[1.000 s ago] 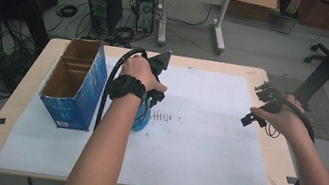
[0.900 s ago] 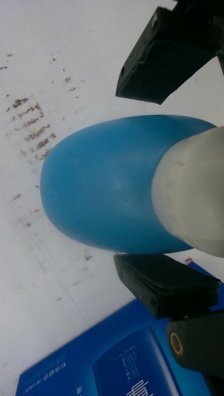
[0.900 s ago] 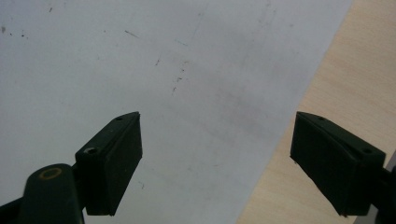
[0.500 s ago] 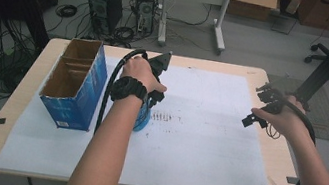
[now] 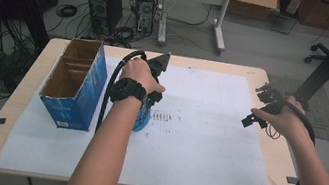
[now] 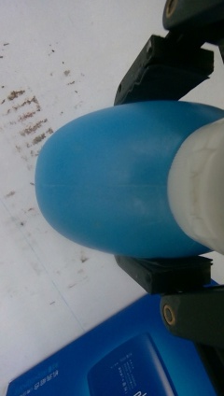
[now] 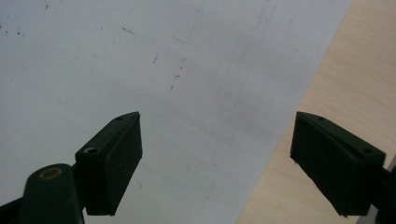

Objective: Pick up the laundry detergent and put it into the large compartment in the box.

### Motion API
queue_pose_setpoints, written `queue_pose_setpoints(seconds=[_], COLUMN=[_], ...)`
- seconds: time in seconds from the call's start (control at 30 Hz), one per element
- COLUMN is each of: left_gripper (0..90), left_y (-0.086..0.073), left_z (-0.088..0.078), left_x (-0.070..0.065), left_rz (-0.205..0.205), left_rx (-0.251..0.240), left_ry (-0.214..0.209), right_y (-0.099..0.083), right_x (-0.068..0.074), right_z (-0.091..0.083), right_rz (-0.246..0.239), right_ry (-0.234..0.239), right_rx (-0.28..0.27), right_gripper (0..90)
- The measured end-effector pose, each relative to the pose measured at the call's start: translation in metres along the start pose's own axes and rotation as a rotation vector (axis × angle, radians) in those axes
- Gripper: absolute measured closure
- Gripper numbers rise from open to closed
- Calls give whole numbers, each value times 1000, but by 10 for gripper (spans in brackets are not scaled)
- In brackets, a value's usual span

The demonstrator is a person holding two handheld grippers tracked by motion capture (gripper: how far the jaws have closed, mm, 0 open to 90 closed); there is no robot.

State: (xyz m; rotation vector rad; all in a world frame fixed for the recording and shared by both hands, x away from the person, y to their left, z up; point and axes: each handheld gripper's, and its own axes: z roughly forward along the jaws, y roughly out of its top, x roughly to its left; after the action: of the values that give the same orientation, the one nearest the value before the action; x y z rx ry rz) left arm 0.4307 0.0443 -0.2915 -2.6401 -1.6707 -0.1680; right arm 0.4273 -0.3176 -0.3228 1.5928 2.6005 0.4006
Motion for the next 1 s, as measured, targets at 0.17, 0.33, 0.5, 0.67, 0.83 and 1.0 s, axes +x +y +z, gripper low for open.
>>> queue_pose_setpoints(seconds=[0.17,0.33,0.5,0.67,0.83,1.0], left_gripper=[308,335,352,364,367,373], left_y=[0,0,-1,0,0,0], left_z=[0,0,0,0,-1,-1], left_x=[1,1,1,3,4,5], left_rz=[-7,-12,-13,-32,-32,-32], left_rx=[-1,-2,-1,-4,-5,-4], left_ry=[5,14,17,5,0,-11], right_y=[0,-1,-1,-1,0,1], right_x=[0,0,0,0,1,1], right_z=[1,1,2,2,2,2], right_rz=[-1,-1,0,-3,-5,-6], right_ry=[1,2,3,2,1,2], right_rx=[2,1,2,2,2,3], right_gripper=[171,171,171,171,171,171])
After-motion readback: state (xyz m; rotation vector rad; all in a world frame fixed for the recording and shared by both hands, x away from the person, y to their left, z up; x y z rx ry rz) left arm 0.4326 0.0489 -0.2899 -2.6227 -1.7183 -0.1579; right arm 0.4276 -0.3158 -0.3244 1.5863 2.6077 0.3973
